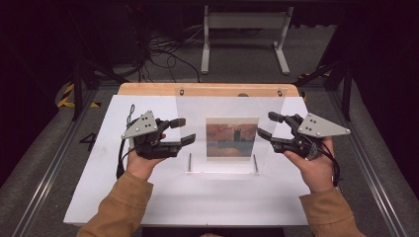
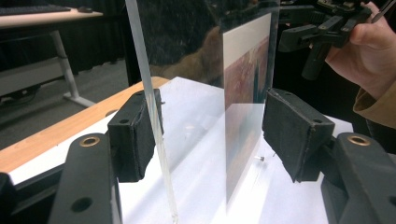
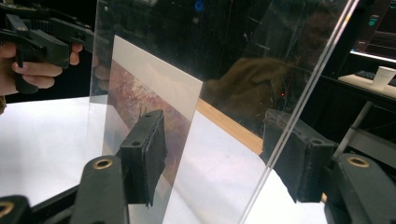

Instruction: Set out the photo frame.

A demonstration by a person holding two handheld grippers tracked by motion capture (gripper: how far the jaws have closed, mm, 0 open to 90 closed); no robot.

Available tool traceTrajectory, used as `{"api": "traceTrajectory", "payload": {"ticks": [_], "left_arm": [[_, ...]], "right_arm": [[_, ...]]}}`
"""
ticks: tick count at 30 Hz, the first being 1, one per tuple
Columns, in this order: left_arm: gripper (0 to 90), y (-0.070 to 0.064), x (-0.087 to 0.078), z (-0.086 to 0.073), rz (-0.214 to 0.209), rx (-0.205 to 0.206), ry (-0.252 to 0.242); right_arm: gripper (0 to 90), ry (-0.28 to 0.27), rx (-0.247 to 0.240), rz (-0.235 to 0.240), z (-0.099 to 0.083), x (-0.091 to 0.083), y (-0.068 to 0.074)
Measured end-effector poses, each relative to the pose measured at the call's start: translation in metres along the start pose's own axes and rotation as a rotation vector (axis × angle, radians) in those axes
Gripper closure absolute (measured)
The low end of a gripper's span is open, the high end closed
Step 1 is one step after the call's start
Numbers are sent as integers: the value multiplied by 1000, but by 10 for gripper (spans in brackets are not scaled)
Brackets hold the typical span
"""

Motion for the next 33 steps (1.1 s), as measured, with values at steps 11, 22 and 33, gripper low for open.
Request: {"api": "traceTrajectory", "payload": {"ticks": [11,22,33], "left_arm": [[299,6,0,-10,42,-27,35],[179,5,-22,-21,97,-44,86],[121,5,-59,-48,174,-78,140]], "right_arm": [[302,20,13,-32,-2,-3,-4],[215,91,10,-102,-7,-23,-14],[193,139,46,-157,-23,-58,-30]]}}
Point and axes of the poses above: each handheld gripper's, and its own axes: x roughly forward along the jaws, z roughly out of its top, y roughly to its left, the point moved 4 cm from there along x, roughly forward along the jaws, and after that the axes turned 9 degrees about -z, right-handed, at the moved point
